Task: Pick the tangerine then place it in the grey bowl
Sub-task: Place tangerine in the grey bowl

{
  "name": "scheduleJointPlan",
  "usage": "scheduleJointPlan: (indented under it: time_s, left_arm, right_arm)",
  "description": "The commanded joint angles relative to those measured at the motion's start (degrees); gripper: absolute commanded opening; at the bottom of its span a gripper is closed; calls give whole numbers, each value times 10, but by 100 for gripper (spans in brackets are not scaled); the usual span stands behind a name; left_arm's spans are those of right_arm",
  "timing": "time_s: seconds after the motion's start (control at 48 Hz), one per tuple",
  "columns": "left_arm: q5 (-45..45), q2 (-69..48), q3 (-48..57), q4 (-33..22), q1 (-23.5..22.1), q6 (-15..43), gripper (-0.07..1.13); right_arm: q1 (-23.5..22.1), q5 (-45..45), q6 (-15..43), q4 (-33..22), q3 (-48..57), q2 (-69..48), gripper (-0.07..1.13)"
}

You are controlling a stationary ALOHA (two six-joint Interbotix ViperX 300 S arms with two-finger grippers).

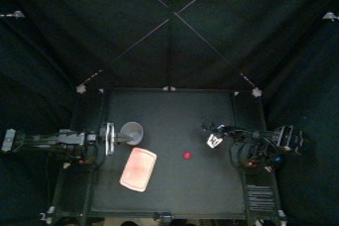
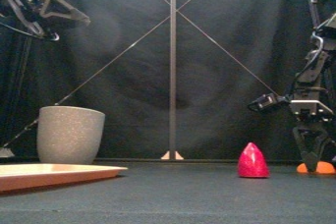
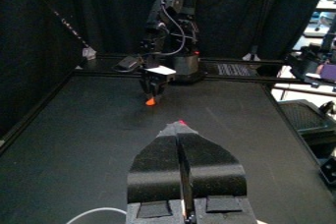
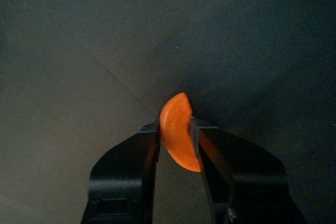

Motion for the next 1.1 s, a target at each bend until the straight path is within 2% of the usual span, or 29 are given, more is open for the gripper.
scheduleJointPlan:
  time_s: [0.021,0.271,0.438,0.583,0.792,0.958,1.104]
  left_arm:
    - [-5,1,-7,0,0,-1,7]
    - [-12,1,-7,0,0,-1,7]
    - [-18,1,-6,0,0,-1,7]
    - [-28,1,-4,0,1,0,7]
    - [-33,1,-4,0,0,0,7]
    - [-45,0,-3,0,0,1,7]
    - [-54,1,2,0,0,1,7]
  right_arm:
    - [10,14,0,8,-15,-17,63]
    - [36,66,-1,11,-89,-80,63]
    - [54,60,-3,12,-155,-116,63]
    - [83,-19,-4,14,-202,-113,63]
    - [113,-209,-3,22,-223,-76,63]
    - [125,-353,-4,26,-250,-9,63]
    - [146,-425,-4,21,-308,74,63]
